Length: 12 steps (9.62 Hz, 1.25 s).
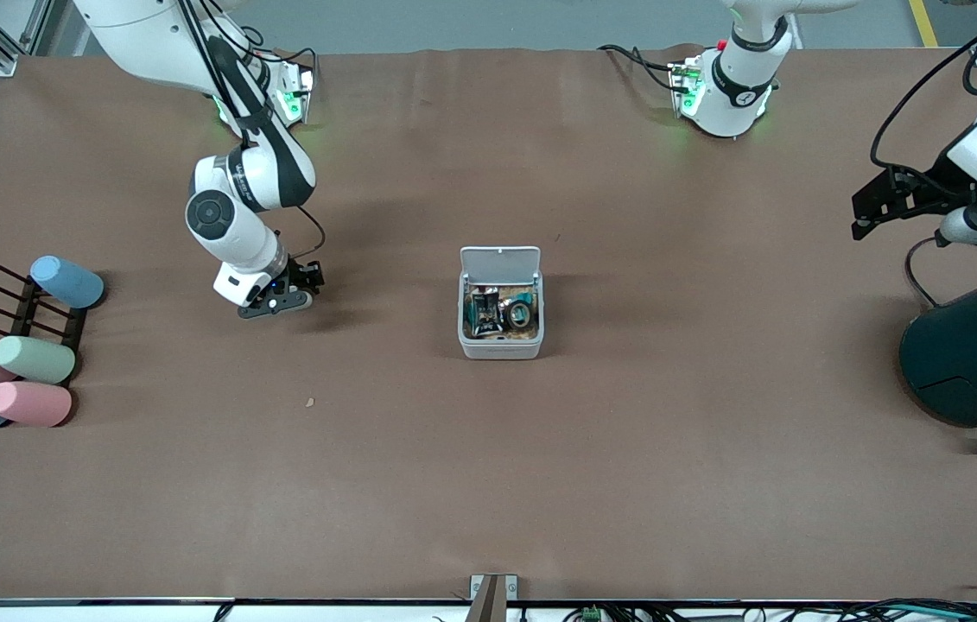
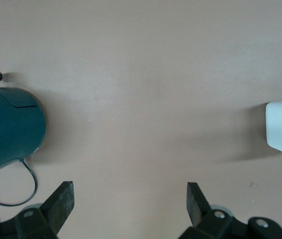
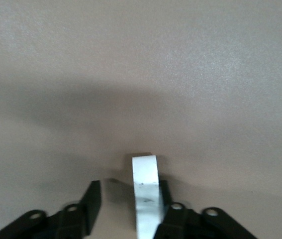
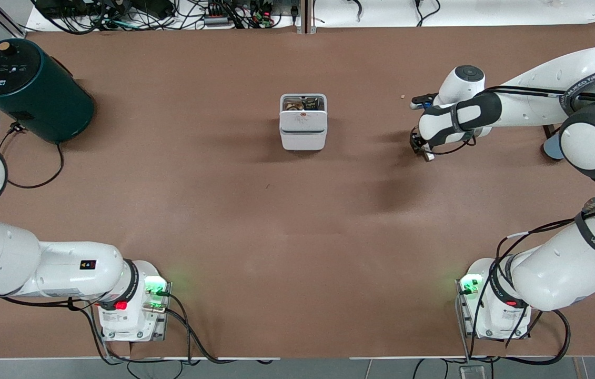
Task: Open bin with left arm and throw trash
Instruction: 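Grasp the white stick with the right gripper while the left arm returns to rest, then carry the white stick over the open bin with the right gripper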
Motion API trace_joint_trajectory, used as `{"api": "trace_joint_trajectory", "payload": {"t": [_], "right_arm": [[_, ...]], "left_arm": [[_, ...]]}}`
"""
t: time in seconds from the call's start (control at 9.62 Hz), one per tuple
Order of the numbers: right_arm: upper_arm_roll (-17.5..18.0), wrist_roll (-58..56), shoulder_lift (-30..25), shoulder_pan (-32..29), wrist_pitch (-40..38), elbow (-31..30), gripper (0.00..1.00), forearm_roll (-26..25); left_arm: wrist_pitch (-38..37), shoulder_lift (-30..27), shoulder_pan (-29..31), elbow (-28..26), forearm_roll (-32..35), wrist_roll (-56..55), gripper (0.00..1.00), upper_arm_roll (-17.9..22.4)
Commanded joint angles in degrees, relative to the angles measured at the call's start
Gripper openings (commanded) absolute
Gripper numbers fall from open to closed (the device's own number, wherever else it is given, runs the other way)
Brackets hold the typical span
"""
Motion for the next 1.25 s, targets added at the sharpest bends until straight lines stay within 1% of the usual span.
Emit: {"api": "trace_joint_trajectory", "payload": {"t": [0.0, 0.1, 0.21, 0.31, 0.42, 0.52, 0.62, 0.83, 0.94, 1.04, 1.14], "right_arm": [[0.4, -0.3, -0.2, -1.5, 0.9, -1.0, 0.00, -0.3], [0.4, 1.1, -0.9, -2.2, 0.2, 0.1, 0.00, 0.0], [0.6, 6.5, -3.4, -3.0, -5.3, 3.9, 0.00, 0.2], [1.1, 12.6, -4.9, -2.4, -16.3, 11.0, 0.00, 0.4], [1.2, 19.9, -4.6, 0.4, -26.7, 20.9, 0.00, 1.0], [1.1, 26.9, -4.3, 3.8, -31.2, 28.5, 0.00, 2.0], [1.1, 34.6, -1.6, 8.6, -31.3, 35.3, 0.00, 3.3], [1.0, 48.6, 9.9, 15.2, -31.0, 51.2, 0.00, 3.3], [1.0, 51.5, 14.2, 17.0, -31.0, 56.0, 0.00, 3.3], [1.0, 53.1, 17.8, 19.2, -31.0, 58.9, 0.00, 3.2], [1.0, 53.2, 19.5, 20.7, -30.0, 59.4, 0.00, 2.9]], "left_arm": [[0.8, 0.0, 0.2, -0.2, 0.7, -0.3, 1.00, 0.1], [0.8, 0.1, 0.3, -0.2, 0.7, -0.4, 1.00, 0.2], [0.8, 0.1, 0.4, -0.1, 0.7, -0.3, 1.00, 0.2], [0.8, 0.1, 0.4, -0.1, 0.7, -0.2, 1.00, 0.2], [0.8, 0.1, 0.4, -0.1, 0.7, 0.3, 1.00, 0.3], [0.8, 0.1, 0.5, -0.1, 0.7, 0.3, 1.00, 0.3], [0.8, 0.1, 0.5, -0.1, 0.7, 0.1, 1.00, 0.3], [0.8, 0.1, 0.4, -0.1, 0.7, 0.1, 1.00, 0.3], [0.8, 0.1, 0.4, -0.1, 0.7, -0.1, 1.00, 0.3], [0.8, 0.1, 0.3, -0.1, 0.7, -0.3, 1.00, 0.3], [0.8, 0.1, 0.2, -0.1, 0.7, -0.3, 1.00, 0.3]]}}
